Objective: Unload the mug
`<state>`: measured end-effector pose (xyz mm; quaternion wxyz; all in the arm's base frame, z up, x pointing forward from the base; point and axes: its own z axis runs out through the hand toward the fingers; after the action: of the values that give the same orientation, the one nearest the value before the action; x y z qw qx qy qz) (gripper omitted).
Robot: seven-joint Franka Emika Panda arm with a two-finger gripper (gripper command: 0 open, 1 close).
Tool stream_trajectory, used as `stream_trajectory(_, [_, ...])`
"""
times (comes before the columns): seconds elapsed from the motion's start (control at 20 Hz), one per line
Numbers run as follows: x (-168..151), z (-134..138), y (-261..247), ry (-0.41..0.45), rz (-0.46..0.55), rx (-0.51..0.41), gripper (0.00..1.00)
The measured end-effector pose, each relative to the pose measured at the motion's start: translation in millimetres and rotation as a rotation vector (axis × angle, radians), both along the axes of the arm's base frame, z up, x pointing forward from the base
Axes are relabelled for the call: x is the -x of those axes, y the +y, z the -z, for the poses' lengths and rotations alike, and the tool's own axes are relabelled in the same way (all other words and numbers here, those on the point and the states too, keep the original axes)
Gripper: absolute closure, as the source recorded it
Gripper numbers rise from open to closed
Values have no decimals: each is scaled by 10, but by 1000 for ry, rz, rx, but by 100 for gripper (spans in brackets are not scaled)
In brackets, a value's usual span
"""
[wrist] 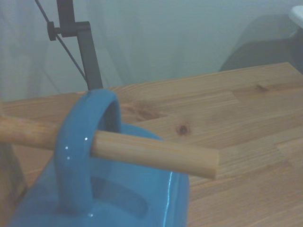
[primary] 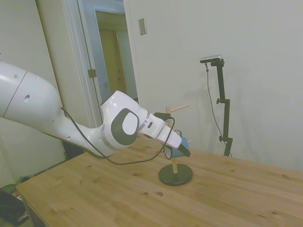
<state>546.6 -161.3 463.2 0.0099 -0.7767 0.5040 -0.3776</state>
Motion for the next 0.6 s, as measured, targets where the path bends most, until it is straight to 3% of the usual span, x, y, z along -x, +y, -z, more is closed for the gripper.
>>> stream_trajectory(0.05, [-13, 4, -15, -1, 3, 2, 0])
stream_trajectory(0.1, [-25, 8, -32, -2, 6, 3, 100])
stream_trajectory(0.6, [-85, 81, -137, 4, 19, -1, 100])
